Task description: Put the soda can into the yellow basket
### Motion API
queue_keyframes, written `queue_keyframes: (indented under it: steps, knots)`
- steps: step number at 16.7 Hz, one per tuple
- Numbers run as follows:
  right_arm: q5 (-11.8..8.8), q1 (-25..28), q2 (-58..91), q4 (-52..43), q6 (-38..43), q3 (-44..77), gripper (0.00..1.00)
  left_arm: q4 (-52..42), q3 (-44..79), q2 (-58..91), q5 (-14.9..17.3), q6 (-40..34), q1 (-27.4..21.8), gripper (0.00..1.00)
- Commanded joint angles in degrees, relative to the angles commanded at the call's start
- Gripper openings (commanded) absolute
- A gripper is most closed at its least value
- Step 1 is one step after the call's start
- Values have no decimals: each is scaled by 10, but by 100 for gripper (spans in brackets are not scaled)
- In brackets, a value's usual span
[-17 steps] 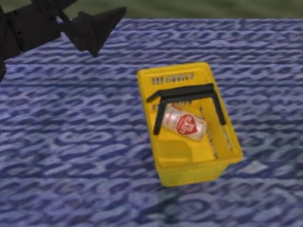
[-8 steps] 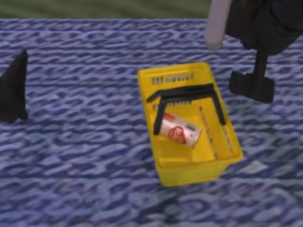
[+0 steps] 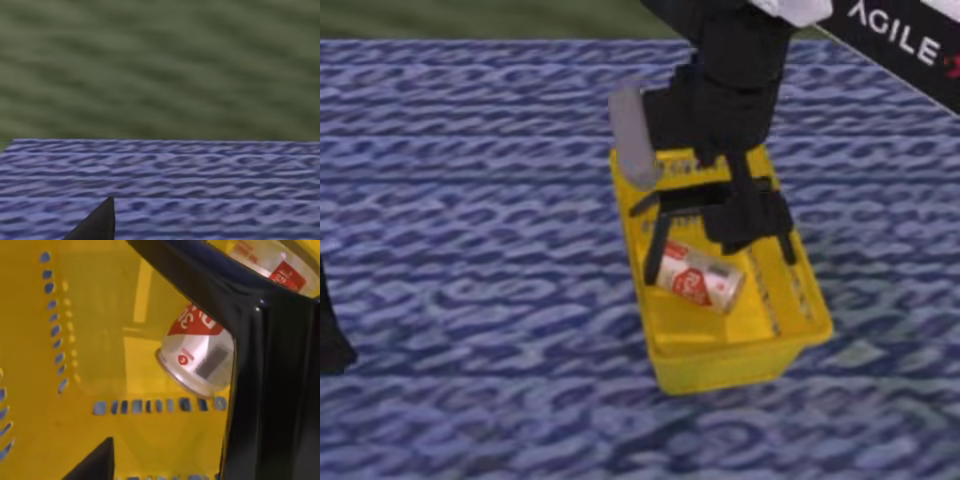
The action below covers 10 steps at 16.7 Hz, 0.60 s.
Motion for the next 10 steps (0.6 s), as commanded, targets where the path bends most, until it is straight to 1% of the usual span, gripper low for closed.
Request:
queue_keyframes:
  steps: [2, 8, 10]
  knots:
    - [0, 6, 18, -13, -9, 17, 100, -10, -16, -19, -13, 3, 2, 100]
    - [0, 4, 17, -11, -9, 14, 100, -10, -16, -19, -13, 3, 2, 100]
    - [0, 5, 14, 4, -10, -4, 100, -10, -16, -19, -13, 3, 2, 100]
